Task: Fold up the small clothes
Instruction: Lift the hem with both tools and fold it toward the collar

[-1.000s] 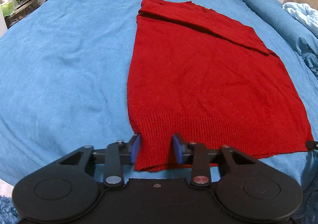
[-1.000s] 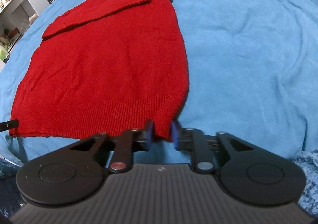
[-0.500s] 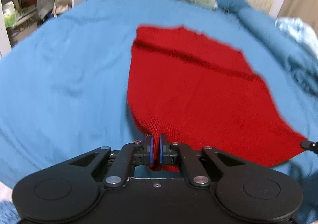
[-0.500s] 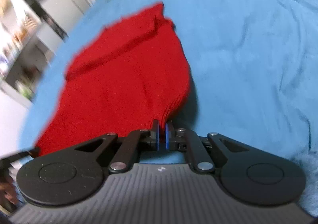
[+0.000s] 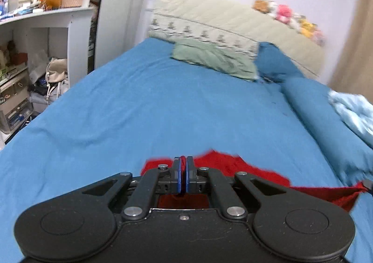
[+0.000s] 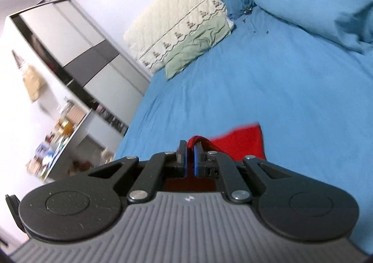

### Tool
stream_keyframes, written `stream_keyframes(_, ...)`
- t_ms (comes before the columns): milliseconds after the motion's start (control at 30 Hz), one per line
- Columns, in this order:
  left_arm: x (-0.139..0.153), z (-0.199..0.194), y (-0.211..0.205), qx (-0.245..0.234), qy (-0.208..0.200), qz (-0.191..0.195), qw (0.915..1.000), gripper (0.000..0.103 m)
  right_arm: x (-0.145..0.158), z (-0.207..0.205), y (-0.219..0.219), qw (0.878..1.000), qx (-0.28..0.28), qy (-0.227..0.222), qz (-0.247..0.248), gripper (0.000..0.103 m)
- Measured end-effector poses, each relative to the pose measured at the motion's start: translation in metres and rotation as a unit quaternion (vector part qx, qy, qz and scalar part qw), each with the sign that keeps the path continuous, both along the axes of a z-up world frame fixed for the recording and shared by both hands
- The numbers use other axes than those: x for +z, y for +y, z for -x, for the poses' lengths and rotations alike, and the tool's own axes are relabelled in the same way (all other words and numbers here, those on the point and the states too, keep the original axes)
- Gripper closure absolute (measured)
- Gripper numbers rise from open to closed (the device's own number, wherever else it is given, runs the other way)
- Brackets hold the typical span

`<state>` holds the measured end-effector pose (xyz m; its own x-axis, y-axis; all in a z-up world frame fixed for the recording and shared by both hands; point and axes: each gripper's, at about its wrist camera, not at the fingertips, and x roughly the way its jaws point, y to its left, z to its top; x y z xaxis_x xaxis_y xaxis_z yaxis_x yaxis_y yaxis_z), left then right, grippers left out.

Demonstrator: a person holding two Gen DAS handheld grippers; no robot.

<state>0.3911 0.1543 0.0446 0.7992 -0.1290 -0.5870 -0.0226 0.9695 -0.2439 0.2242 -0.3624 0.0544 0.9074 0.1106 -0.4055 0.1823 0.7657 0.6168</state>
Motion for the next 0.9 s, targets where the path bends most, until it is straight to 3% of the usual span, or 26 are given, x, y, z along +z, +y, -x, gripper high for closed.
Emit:
stream_keyframes(67, -0.021, -0.052, -0.003, 0.013, 0.018, -0.016, 0.9996, 0.1, -0.011, -0.052, -0.008, 1.0, -0.015, 0.002, 0.012, 0.083)
stream_keyframes(167, -0.066, -0.105, 0.004, 0.035, 0.054, 0.008, 0.9979, 0.1, -0.045, -0.119, -0.013, 0.999, -0.031, 0.022, 0.039, 0.083)
stream_keyframes(333, -0.135, -0.154, 0.003, 0.045, 0.097, 0.009, 0.9942, 0.1, -0.116, -0.19, -0.014, 0.994, -0.04, 0.086, 0.055, 0.083)
stream_keyframes(467, -0.153, -0.176, 0.008, 0.052, 0.102, 0.014, 0.9933, 0.1, -0.139, -0.218, -0.02, 0.994, -0.047, 0.083, 0.05, 0.083)
stream_keyframes(667, -0.156, -0.208, 0.005, 0.043, 0.102, 0.015, 0.9937, 0.095, -0.152, -0.241, -0.027, 0.992, -0.075, 0.083, 0.059, 0.081)
stream_keyframes(700, -0.154, -0.206, 0.008, 0.043, 0.1, 0.018, 0.9939, 0.085, -0.154, -0.239, -0.028, 0.991, -0.079, 0.088, 0.063, 0.076)
stream_keyframes(733, -0.151, -0.2, 0.012, 0.048, 0.097, 0.022, 0.9939, 0.06, -0.153, -0.237, -0.031, 0.991, -0.075, 0.09, 0.061, 0.076)
stream_keyframes(767, -0.147, -0.194, 0.016, 0.05, 0.09, 0.025, 0.9943, 0.047, -0.151, -0.234, -0.031, 0.992, -0.07, 0.086, 0.063, 0.062)
stream_keyframes(800, -0.141, -0.181, 0.022, 0.05, 0.078, 0.026, 0.9954, 0.034, -0.146, -0.23, -0.032, 0.992, -0.065, 0.076, 0.071, 0.035)
stream_keyframes(867, -0.128, -0.151, 0.03, 0.033, 0.05, 0.011, 0.9981, 0.033, -0.134, -0.208, -0.028, 0.99, -0.058, 0.056, 0.112, 0.022)
stream_keyframes(900, -0.123, -0.133, 0.032, 0.017, 0.044, -0.005, 0.9989, 0.033, -0.128, -0.194, -0.024, 0.989, -0.049, 0.046, 0.135, 0.022)
